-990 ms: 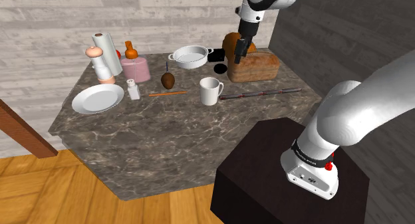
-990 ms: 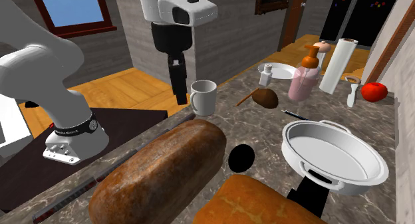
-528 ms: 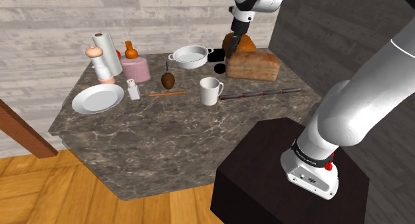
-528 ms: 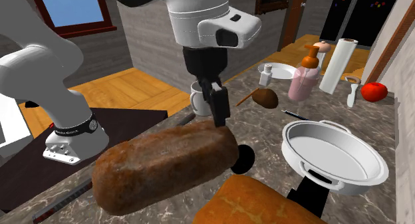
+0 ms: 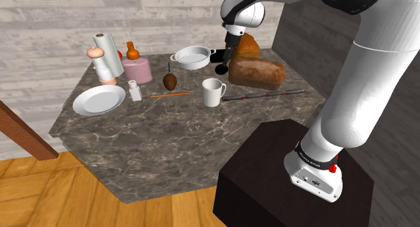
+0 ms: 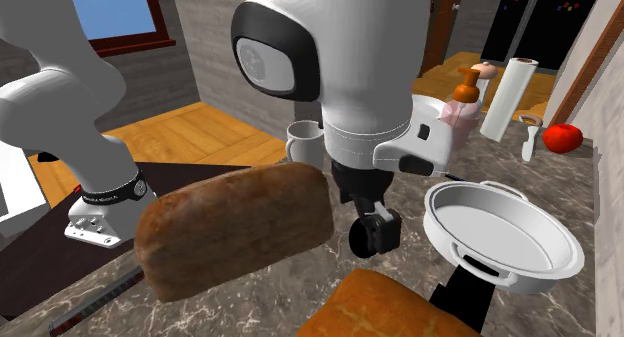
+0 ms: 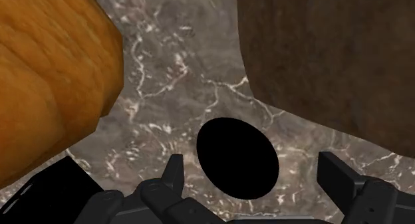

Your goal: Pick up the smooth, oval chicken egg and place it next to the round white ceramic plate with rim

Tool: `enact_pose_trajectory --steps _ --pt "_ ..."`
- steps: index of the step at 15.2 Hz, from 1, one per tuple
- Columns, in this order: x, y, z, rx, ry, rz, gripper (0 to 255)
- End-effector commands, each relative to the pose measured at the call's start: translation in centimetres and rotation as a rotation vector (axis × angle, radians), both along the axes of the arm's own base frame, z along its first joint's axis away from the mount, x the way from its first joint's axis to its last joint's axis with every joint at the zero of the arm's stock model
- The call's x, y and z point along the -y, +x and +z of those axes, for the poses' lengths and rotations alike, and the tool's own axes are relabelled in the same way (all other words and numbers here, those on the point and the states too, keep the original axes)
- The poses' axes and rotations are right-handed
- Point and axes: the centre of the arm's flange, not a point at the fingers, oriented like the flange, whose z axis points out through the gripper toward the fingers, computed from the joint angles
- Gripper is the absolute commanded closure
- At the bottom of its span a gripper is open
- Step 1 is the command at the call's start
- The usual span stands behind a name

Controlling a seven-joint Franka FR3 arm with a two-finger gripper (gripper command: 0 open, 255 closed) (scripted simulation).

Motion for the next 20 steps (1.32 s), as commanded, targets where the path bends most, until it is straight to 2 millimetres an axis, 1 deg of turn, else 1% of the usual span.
enact_pose_trajectory --steps 1,7,14,15,20 --pt "0.3 0.6 -1.1 -0.002 0.006 0.007 0" --pt "-0.2 0.9 -4.0 -0.002 0.006 0.007 0" --pt "-0.2 0.9 -4.0 -0.002 0.006 0.007 0" --pt "-0.2 0.9 -4.0 -0.002 0.006 0.007 255" --pt "-0.2 0.9 -4.0 -0.002 0.006 0.007 255"
